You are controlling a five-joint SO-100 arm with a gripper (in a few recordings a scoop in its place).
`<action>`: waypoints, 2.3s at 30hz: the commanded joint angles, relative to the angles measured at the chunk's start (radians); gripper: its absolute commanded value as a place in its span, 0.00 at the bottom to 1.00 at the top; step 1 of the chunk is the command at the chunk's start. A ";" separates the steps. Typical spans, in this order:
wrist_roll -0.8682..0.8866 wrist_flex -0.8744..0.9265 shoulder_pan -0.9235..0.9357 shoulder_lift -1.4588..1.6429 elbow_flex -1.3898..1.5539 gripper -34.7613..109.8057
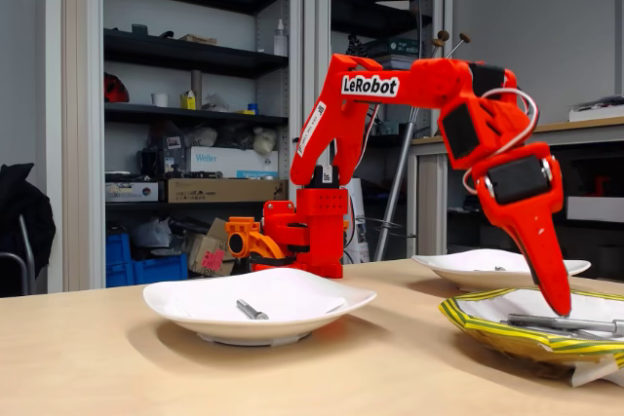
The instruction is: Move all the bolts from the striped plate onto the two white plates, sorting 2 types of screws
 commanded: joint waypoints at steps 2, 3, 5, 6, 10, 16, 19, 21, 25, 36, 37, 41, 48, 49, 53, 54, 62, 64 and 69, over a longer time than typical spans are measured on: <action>0.021 0.003 -0.020 0.000 -0.054 0.31; 0.028 0.003 -0.021 -0.005 -0.057 0.31; 0.028 0.000 -0.023 -0.012 -0.060 0.30; 0.028 0.000 -0.025 -0.017 -0.060 0.30; 0.028 0.003 -0.025 -0.021 -0.060 0.29; 0.041 -0.002 -0.023 -0.055 -0.071 0.26; 0.066 -0.015 -0.023 -0.081 -0.071 0.24; 0.075 -0.021 -0.025 -0.089 -0.067 0.24; 0.081 -0.031 -0.025 -0.091 -0.060 0.25; 0.063 0.094 -0.003 -0.115 -0.209 0.24; 0.058 0.132 0.000 -0.118 -0.249 0.24; 0.037 0.253 0.018 -0.114 -0.377 0.24; 0.025 0.325 0.083 0.018 -0.330 0.24; 0.029 0.325 0.100 0.057 -0.287 0.24; 0.006 0.298 0.189 0.202 -0.110 0.24; 0.003 0.285 0.215 0.236 -0.061 0.24; -0.112 0.199 0.420 0.503 0.351 0.24; -0.184 0.193 0.465 0.563 0.446 0.24; -0.383 0.172 0.571 0.641 0.594 0.24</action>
